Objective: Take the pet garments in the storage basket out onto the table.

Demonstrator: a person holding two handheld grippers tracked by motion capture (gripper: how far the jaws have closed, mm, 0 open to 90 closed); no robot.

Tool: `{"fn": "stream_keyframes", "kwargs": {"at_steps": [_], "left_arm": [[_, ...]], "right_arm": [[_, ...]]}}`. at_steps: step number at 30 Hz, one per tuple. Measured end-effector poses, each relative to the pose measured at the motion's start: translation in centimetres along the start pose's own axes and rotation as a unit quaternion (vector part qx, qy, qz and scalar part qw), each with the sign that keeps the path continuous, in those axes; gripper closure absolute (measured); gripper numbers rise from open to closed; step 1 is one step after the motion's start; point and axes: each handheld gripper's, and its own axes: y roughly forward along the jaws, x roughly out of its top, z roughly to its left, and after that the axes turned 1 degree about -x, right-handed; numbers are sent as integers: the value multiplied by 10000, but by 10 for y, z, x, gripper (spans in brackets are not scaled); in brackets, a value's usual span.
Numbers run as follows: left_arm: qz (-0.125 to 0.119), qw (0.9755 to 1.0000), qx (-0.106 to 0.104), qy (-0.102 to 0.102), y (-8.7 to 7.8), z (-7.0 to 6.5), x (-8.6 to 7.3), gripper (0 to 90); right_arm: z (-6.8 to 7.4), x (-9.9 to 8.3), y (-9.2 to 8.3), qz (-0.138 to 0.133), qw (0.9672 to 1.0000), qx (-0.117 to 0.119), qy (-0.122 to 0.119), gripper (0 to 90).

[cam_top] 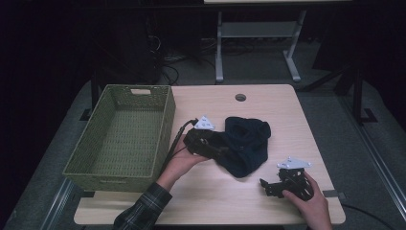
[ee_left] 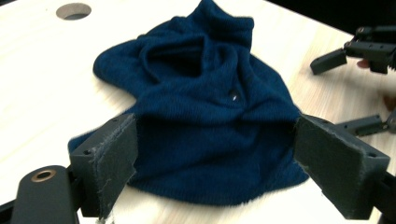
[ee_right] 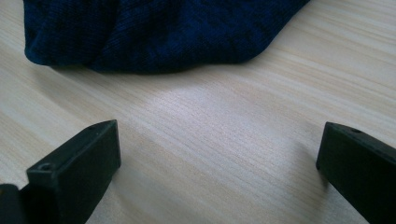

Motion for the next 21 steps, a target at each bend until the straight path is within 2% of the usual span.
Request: {"fn": "stream_keyframes", "kwargs": {"at_steps": [6,12,15,21], "left_arm": [[-9,9999,104,-89,-7,-2,-18,137],[-35,9993,355,-97,-13,-5,-42,135],[40,9992,376,-157,-15,-6,-53,134],[187,9986,480,-152,-13,-9,-72,133]], "right_arm": [[0,0,0,1,10000,1,1,0],[0,0,0,-2,10000,1,18,0],[0,0,0,-3,10000,0,12,0],[0,0,0,0,10000,0,26,0]]}}
